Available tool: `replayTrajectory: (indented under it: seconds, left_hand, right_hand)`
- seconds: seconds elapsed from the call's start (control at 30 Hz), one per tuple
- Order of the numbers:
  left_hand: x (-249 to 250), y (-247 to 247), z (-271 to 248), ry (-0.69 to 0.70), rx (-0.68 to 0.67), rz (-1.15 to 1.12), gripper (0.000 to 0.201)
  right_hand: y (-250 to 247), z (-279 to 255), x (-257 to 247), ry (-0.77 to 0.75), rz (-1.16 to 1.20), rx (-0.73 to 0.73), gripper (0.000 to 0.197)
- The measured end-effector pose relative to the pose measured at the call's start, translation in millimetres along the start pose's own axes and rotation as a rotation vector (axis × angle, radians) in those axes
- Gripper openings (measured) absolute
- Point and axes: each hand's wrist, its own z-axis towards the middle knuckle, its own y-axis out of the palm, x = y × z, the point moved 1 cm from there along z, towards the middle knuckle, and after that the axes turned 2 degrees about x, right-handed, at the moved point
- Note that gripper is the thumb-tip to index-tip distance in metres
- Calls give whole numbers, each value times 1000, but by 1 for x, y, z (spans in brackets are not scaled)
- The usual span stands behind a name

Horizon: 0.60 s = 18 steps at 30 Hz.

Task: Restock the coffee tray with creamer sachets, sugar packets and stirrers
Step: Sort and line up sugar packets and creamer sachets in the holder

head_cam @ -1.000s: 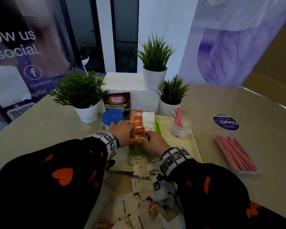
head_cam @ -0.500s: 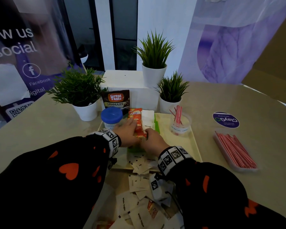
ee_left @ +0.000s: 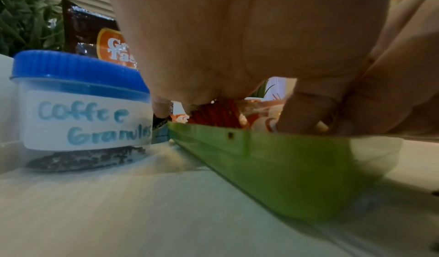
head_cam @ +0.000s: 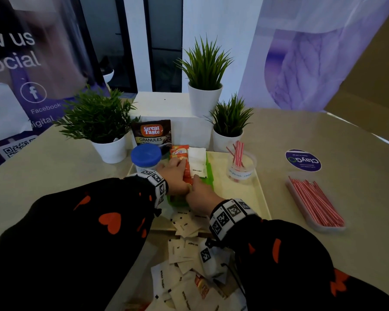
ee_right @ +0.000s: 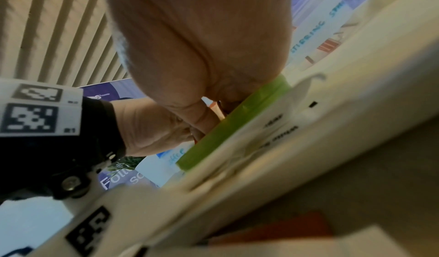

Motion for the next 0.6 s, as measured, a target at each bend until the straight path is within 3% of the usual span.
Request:
replayTrajectory:
  seconds: [0.17,0.33,0.5,0.6]
  left_hand:
    - [3,-8,6,-8,-36,-90,83]
    - [2,-6,7,-8,-61,-42,81]
    - [5,-12,-9,56,8,-47,94]
    - [-1,-19,-25,75,111,-188,74]
  right_hand:
    - [3,7,2,-55,-33,8,60]
    - [5,12,6,-81,-119,26,56]
    - [8,12,3,-101,-273,1,70]
    - [4,6,-1,-107,-205,-22,73]
